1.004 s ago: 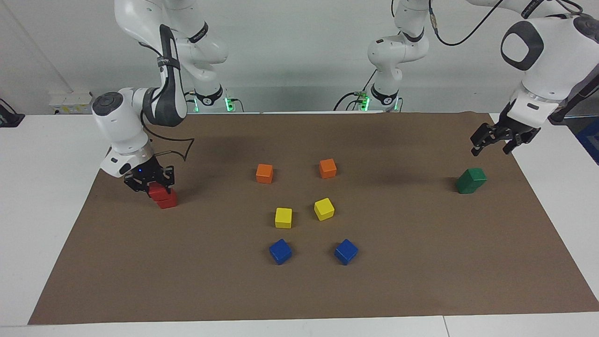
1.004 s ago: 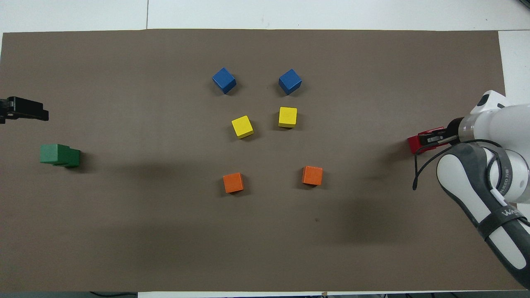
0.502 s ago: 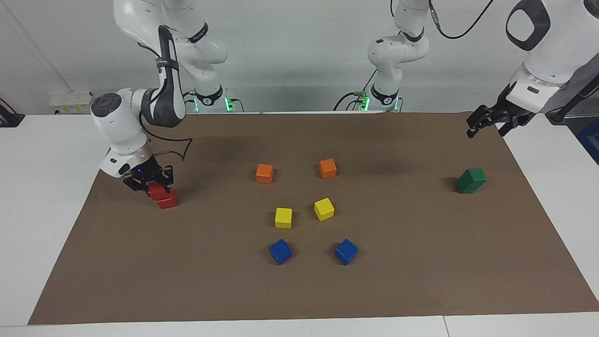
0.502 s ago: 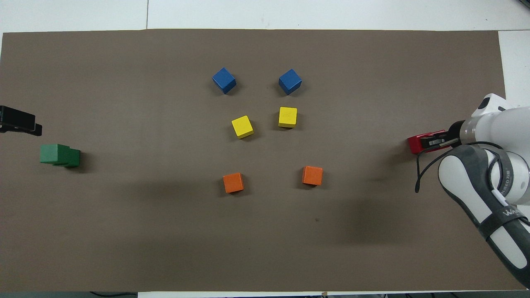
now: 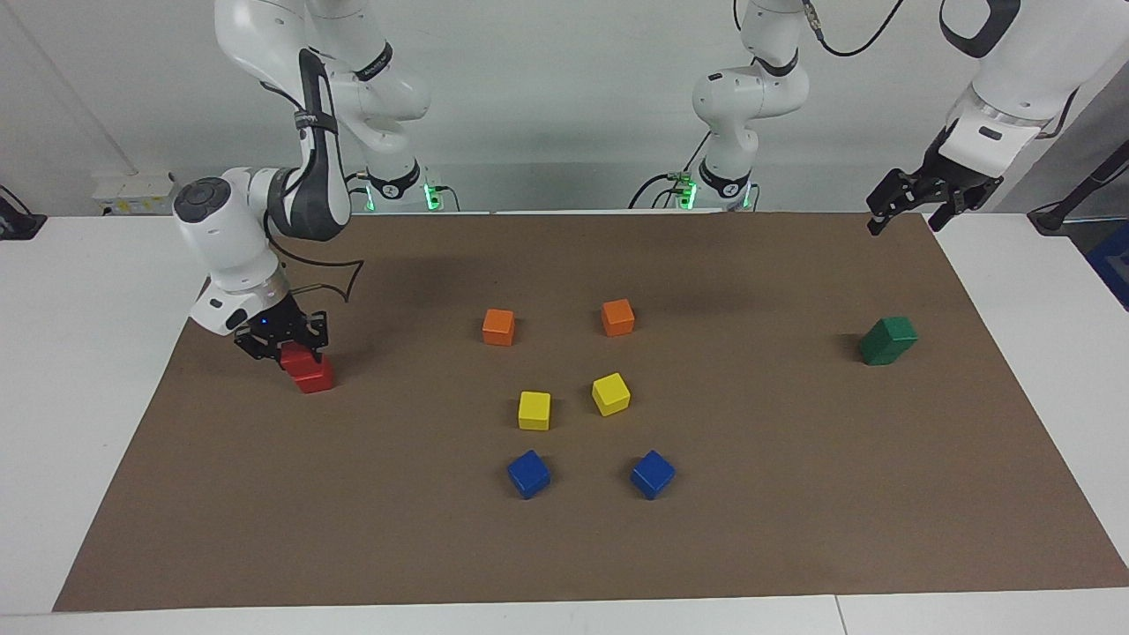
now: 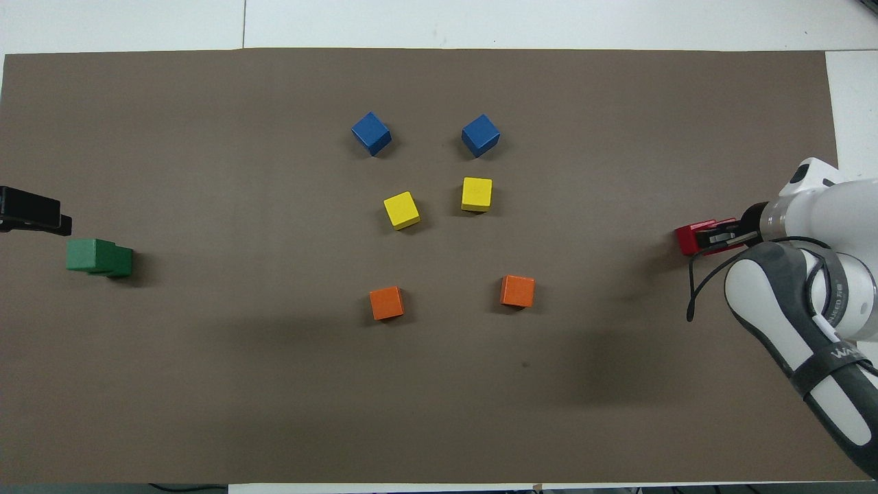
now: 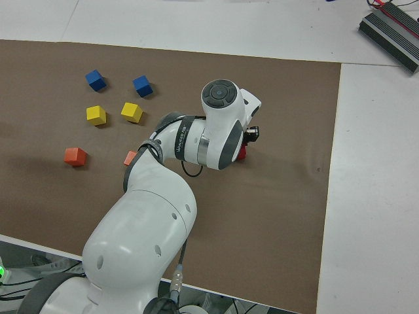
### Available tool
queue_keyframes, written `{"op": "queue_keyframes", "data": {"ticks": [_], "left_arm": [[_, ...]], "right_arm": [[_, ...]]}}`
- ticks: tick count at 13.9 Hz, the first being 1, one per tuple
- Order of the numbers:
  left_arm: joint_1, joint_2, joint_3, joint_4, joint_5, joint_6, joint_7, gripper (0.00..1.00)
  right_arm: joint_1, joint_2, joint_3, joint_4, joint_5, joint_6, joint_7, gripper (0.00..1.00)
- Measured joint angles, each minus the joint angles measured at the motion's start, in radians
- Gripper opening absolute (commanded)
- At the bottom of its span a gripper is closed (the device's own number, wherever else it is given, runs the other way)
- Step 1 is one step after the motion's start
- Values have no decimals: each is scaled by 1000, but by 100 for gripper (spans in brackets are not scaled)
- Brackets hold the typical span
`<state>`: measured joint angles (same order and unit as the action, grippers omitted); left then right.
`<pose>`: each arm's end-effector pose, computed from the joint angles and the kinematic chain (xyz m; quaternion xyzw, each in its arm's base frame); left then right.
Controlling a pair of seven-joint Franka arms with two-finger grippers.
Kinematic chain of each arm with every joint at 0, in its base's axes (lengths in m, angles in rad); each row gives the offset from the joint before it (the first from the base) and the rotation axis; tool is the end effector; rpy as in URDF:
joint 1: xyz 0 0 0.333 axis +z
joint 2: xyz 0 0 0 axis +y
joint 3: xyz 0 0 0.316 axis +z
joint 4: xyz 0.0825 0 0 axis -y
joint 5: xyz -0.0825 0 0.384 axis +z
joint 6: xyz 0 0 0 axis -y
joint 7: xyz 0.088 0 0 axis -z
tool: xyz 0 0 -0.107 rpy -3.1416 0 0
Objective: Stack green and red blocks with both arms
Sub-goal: 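Withdraw the left gripper while the right gripper settles the red block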
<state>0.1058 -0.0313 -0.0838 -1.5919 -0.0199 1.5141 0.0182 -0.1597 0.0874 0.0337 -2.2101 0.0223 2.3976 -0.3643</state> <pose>0.5386 0.0089 0.6268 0.9997 0.0016 -0.0231 0.0091 0.5455 -0.0690 0.3495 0.9925 0.1108 0.0508 0.0030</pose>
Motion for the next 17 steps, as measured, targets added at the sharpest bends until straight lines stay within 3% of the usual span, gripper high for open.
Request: {"op": "queue_keyframes", "data": {"ticks": [14,16,17], "left_arm": [[-11,-10,0,-38,0,87,-39,100],[-11,-10,0,-38,0,104,-25,100],[-11,-10,0,-38,0,109,-15,100]], "right_arm": [[1,0,3,-2,0,0,0,0],[1,0,4,-2,0,0,0,44],[2,0,4,-2,0,1,0,59]]}}
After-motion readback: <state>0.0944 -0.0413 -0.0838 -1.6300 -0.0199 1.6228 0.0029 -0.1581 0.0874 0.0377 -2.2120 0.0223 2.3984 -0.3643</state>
